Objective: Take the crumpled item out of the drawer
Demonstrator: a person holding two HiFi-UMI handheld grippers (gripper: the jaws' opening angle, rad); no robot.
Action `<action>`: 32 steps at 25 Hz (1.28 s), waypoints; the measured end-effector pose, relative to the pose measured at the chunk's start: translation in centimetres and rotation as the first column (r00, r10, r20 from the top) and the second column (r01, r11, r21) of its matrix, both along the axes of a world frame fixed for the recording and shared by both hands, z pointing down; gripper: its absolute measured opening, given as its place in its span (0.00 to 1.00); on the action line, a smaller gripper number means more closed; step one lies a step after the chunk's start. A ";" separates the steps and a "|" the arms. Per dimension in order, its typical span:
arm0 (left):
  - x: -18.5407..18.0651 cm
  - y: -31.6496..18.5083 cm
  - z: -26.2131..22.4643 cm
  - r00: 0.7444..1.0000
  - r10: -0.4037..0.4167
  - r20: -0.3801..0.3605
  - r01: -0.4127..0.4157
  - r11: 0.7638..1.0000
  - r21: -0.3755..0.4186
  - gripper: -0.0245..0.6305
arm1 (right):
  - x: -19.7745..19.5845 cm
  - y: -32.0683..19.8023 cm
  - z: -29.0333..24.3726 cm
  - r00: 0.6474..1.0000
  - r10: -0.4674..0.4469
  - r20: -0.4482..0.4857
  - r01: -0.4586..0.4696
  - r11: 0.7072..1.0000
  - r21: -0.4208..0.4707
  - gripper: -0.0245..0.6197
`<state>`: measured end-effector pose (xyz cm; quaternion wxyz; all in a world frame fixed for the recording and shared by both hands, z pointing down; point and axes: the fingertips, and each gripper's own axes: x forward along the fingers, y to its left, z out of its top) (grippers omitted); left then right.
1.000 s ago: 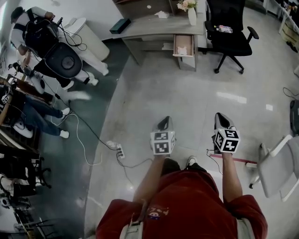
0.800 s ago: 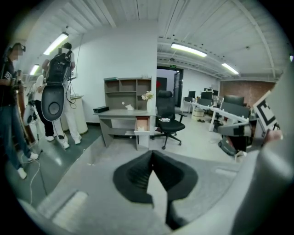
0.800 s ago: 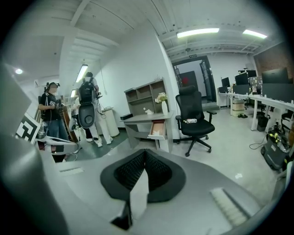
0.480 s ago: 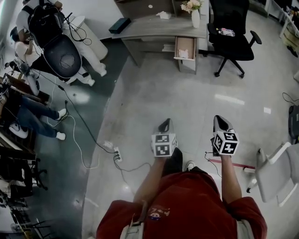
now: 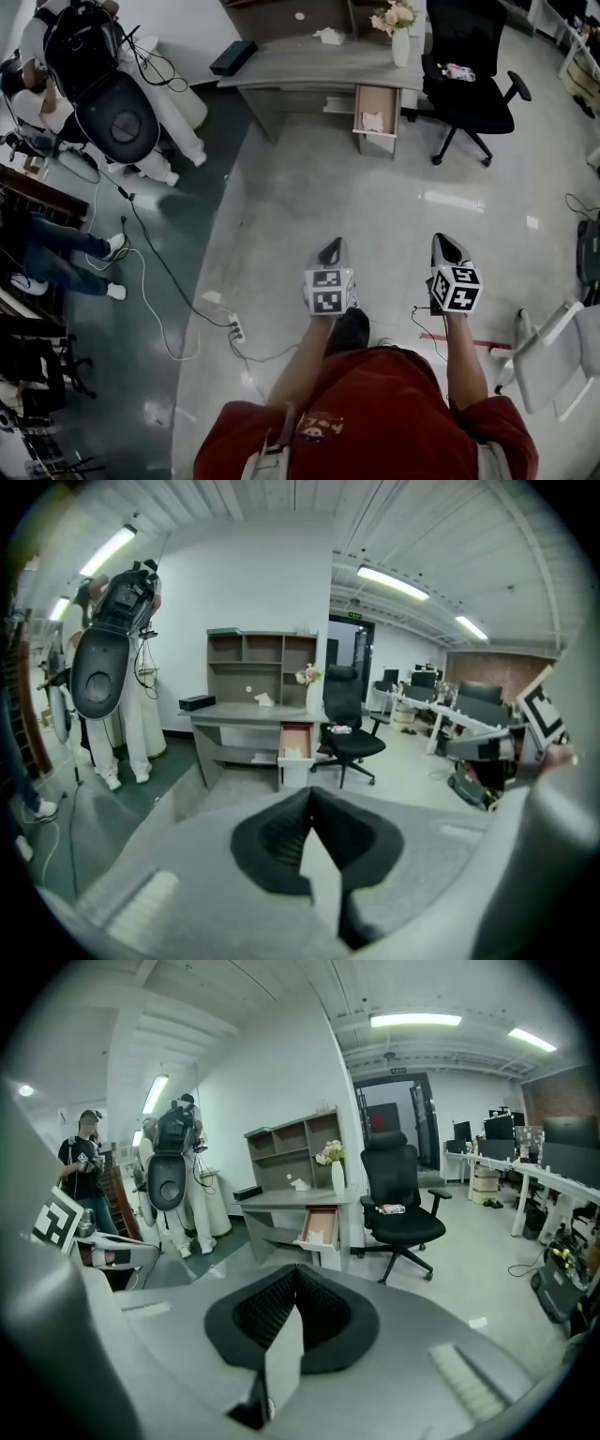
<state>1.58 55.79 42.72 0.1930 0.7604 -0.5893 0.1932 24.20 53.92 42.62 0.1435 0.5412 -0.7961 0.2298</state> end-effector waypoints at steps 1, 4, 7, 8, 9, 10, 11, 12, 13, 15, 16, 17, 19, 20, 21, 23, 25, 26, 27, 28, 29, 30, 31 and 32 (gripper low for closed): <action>-0.6 -0.8 -0.1 1.000 0.000 -0.002 0.000 1.000 0.000 0.03 | -0.6 -0.8 0.0 1.000 0.000 -0.003 0.000 1.000 -0.002 0.04; -2.9 -3.2 -0.2 1.000 -0.002 -0.007 0.002 1.000 0.000 0.03 | -2.9 -3.2 -0.1 1.000 0.001 -0.012 -0.001 1.000 -0.003 0.04; -5.4 -5.4 -0.2 1.000 -0.012 -0.011 0.012 1.000 -0.001 0.03 | -5.4 -5.7 -0.3 1.000 -0.007 -0.017 0.007 1.000 -0.005 0.04; -6.1 -6.1 -0.2 1.000 -0.015 -0.014 0.015 1.000 0.000 0.03 | -6.0 -6.5 -0.4 1.000 -0.009 -0.019 0.008 1.000 -0.006 0.04; -6.8 -6.8 -0.2 1.000 -0.019 -0.016 0.019 1.000 -0.001 0.03 | -6.7 -7.3 -0.5 1.000 -0.010 -0.020 0.010 1.000 -0.006 0.04; -7.6 -7.5 -0.2 1.000 -0.023 -0.018 0.023 1.000 -0.003 0.03 | -7.4 -8.0 -0.6 1.000 -0.011 -0.022 0.011 1.000 -0.006 0.04; -8.3 -8.2 -0.3 0.999 -0.028 -0.021 0.028 1.000 -0.006 0.03 | -8.1 -8.8 -0.8 1.000 -0.012 -0.025 0.012 1.000 -0.006 0.04; -9.1 -8.8 -0.3 0.999 -0.031 -0.024 0.031 1.000 -0.006 0.03 | -8.8 -9.5 -0.9 1.000 -0.013 -0.027 0.013 1.000 -0.005 0.04; -9.8 -9.5 -0.4 0.999 -0.033 -0.026 0.033 0.999 -0.004 0.03 | -9.5 -10.2 -1.1 0.999 -0.014 -0.029 0.014 1.000 -0.003 0.04; -11.1 -10.8 -0.4 0.999 -0.033 -0.027 0.033 0.999 0.001 0.03 | -10.9 -11.4 -1.2 0.999 -0.016 -0.033 0.016 1.000 0.000 0.04; -11.7 -11.5 -0.4 0.999 -0.032 -0.029 0.032 0.999 0.004 0.03 | -11.5 -12.0 -1.1 0.999 -0.016 -0.035 0.016 1.000 0.000 0.04; -12.2 -12.1 -0.4 0.999 -0.030 -0.031 0.031 1.000 0.007 0.03 | -12.0 -12.5 -1.1 0.999 -0.015 -0.038 0.015 1.000 0.000 0.04; -13.1 -13.2 -0.4 0.999 -0.026 -0.035 0.027 1.000 0.012 0.03 | -12.9 -13.6 -1.1 0.999 -0.011 -0.042 0.011 1.000 0.003 0.04; -13.6 -13.7 -0.4 0.999 -0.023 -0.035 0.023 1.000 0.014 0.03 | -13.4 -14.0 -1.2 0.999 -0.008 -0.042 0.008 1.000 0.007 0.04; -14.0 -14.2 -0.4 0.999 -0.018 -0.033 0.019 1.000 0.016 0.03 | -13.9 -14.5 -1.3 0.999 -0.005 -0.042 0.005 1.000 0.012 0.04; -14.8 -15.1 -0.5 0.999 -0.011 -0.032 0.012 1.000 0.020 0.03 | -14.7 -15.3 -1.6 0.999 -0.001 -0.039 0.002 1.000 0.018 0.04; -15.3 -15.8 -0.5 0.999 -0.009 -0.033 0.010 1.000 0.023 0.03 | -15.2 -15.9 -1.5 0.999 0.003 -0.038 -0.002 1.000 0.019 0.04; -15.5 -16.0 -0.4 0.999 -0.008 -0.034 0.009 1.000 0.022 0.03 | -15.4 -16.0 -1.4 0.999 0.005 -0.038 -0.004 1.000 0.018 0.04; -15.7 -16.1 -0.3 0.999 -0.006 -0.035 0.007 1.000 0.021 0.03 | -15.6 -16.0 -1.3 0.999 0.007 -0.038 -0.007 1.000 0.017 0.04; -15.8 -16.2 -0.2 0.999 -0.003 -0.035 0.004 1.000 0.021 0.03 | -15.7 -16.1 -1.2 0.999 0.010 -0.038 -0.009 1.000 0.016 0.04; -15.9 -16.5 -0.2 0.999 -0.001 -0.035 0.001 1.000 0.023 0.03 | -15.8 -16.3 -1.2 0.999 0.012 -0.038 -0.012 1.000 0.016 0.04; -15.9 -16.8 -0.1 0.999 0.001 -0.036 0.000 1.000 0.024 0.03 | -15.9 -16.6 -1.1 0.999 0.014 -0.038 -0.014 1.000 0.017 0.04; -15.9 -17.2 -0.1 0.999 0.002 -0.037 -0.001 1.000 0.023 0.03 | -15.9 -17.0 -1.0 0.999 0.016 -0.038 -0.015 1.000 0.018 0.04; -15.9 -17.5 0.0 0.999 0.002 -0.038 -0.001 1.000 0.021 0.03 | -15.9 -17.3 -0.9 0.999 0.016 -0.037 -0.016 1.000 0.018 0.04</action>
